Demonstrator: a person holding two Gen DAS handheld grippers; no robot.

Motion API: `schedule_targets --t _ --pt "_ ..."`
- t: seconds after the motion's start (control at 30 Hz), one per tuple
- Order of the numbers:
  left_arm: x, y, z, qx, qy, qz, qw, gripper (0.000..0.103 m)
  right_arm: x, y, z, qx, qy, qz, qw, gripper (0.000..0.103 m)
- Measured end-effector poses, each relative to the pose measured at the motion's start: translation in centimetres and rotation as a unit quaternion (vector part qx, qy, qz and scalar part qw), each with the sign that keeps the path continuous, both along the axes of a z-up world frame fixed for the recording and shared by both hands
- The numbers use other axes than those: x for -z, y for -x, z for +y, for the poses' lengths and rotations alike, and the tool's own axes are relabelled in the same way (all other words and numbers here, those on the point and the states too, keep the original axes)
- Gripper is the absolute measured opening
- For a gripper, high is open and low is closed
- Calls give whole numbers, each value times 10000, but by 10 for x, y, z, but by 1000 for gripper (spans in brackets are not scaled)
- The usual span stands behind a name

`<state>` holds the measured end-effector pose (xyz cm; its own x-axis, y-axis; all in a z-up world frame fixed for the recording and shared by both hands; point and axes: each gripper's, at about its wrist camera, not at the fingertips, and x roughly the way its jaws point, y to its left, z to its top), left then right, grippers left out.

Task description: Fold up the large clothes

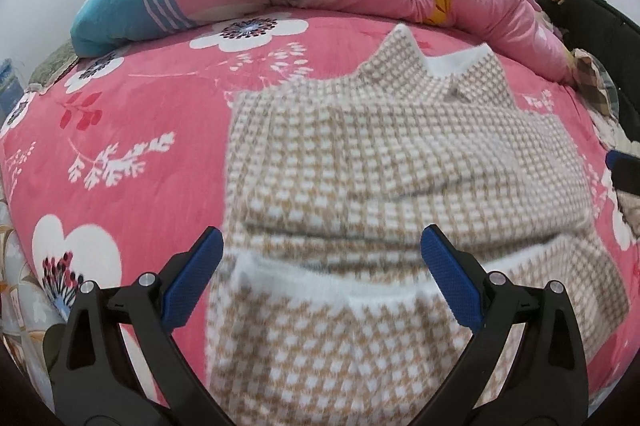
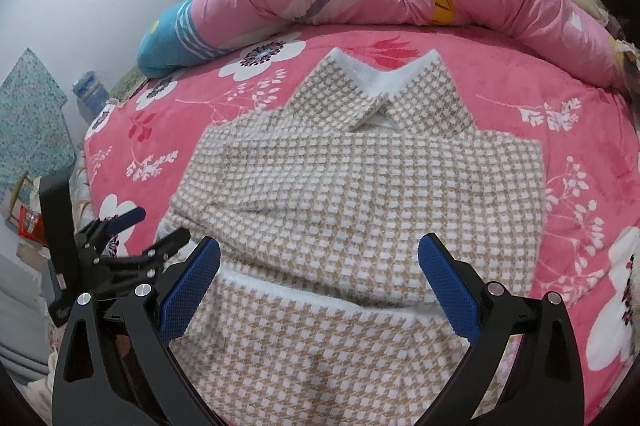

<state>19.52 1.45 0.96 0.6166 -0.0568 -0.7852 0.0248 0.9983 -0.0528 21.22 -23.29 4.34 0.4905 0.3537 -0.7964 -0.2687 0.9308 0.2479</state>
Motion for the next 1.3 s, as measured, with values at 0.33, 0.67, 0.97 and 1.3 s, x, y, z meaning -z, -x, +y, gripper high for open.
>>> schedule_targets --t 0.33,0.67,0.97,1.3 --pt "0 -24 -6 48 -39 26 10000 96 6 -10 -8 79 -5 92 9999 96" --pt "5 -49 -10 58 -49 104 9999 96 11 -28 -11 152 47 171 9997 96" --pt "22 -77 -4 19 46 259 9997 96 4 -59 -12 187 146 59 9997 96" --pt "49 -93 8 -127 216 516 9984 96 3 -158 -33 673 368 -62 9970 96"
